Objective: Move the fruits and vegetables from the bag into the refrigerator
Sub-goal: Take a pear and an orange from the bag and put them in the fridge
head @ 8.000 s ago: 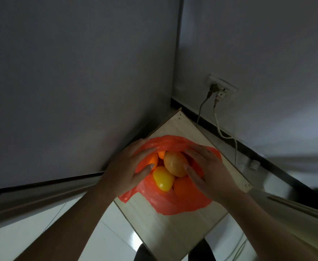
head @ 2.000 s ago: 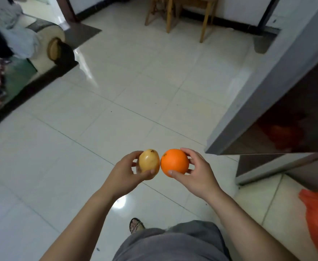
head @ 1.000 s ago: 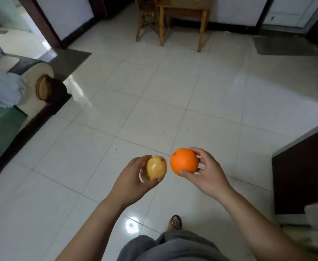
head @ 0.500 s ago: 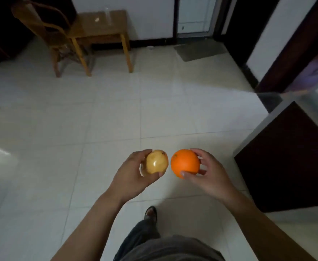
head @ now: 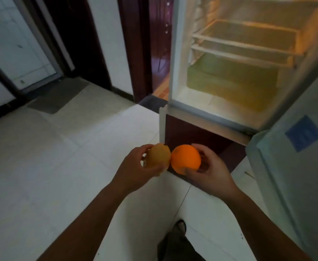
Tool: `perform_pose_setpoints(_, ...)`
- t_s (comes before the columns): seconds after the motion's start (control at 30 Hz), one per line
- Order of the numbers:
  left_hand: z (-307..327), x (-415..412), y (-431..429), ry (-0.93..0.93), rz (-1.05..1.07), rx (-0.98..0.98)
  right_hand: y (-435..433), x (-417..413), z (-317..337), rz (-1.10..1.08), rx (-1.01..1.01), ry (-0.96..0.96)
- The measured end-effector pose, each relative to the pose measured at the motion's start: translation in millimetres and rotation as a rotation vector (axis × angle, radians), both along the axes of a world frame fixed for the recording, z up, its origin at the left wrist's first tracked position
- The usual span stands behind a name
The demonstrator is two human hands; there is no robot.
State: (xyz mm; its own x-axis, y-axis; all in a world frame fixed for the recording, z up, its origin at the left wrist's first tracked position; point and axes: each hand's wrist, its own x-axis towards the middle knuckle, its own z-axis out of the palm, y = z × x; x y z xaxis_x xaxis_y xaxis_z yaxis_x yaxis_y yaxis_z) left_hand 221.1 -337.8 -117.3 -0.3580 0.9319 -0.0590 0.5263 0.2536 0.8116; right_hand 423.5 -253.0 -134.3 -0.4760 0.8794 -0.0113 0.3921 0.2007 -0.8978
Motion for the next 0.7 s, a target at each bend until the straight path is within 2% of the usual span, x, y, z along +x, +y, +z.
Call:
perform_pose_setpoints(0.23,15.3,-1.6,169.4,-0.019,-0.094,0.03,134.7,-0.9,15.5,-0.163,0.058,0.062)
perform_pose_setpoints(0.5,44.5,-26.2,295.8,-0.089,-0.19,0.065,235.8,-18.0,34.7,-0.308,0.108,0.131)
perform_pose_setpoints(0.7,79.2,-36.0,388.3,-0.038,-0.405,0.24,294.5,-26.8,64.6,-0.469,0.27,0.161)
